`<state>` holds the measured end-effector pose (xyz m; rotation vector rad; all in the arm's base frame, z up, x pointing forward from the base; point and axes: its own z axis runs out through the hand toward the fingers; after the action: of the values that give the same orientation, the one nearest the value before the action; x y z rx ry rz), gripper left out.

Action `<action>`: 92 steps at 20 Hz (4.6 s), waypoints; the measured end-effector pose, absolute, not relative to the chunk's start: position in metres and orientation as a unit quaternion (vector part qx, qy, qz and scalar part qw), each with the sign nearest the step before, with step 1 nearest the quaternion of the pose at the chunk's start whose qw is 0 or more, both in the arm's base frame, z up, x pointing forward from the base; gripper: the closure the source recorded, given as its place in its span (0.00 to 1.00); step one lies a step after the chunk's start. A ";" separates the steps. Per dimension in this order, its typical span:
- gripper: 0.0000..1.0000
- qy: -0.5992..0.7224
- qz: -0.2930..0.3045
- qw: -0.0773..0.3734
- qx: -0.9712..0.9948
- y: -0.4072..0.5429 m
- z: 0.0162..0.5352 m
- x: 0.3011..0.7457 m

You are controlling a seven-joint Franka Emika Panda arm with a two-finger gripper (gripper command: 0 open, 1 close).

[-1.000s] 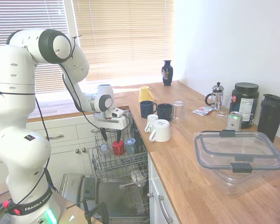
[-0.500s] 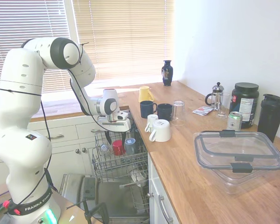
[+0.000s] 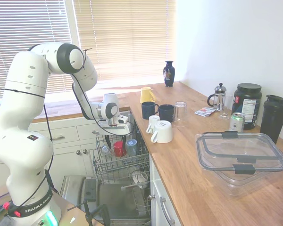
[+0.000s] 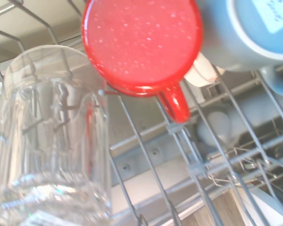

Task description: Unload a mug from dishwasher

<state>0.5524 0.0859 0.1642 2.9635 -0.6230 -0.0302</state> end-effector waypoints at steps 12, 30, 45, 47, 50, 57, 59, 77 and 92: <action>0.00 -0.167 -0.022 0.066 0.983 0.115 0.149 0.557; 0.00 -0.133 -0.035 0.061 0.989 0.114 0.109 0.572; 0.00 -0.105 -0.026 0.046 0.993 0.135 0.087 0.609; 0.00 -0.103 -0.028 0.046 0.993 0.133 0.081 0.614; 0.00 -0.101 -0.038 0.048 0.993 0.132 0.070 0.615; 1.00 -0.095 -0.046 0.045 0.993 0.129 0.061 0.612; 1.00 -0.094 -0.045 0.044 0.994 0.128 0.061 0.612; 1.00 -0.095 -0.042 0.049 0.993 0.124 0.060 0.615; 1.00 -0.092 -0.037 0.050 0.994 0.126 0.060 0.615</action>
<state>0.6149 0.1256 0.0598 3.0274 -0.2793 -0.1138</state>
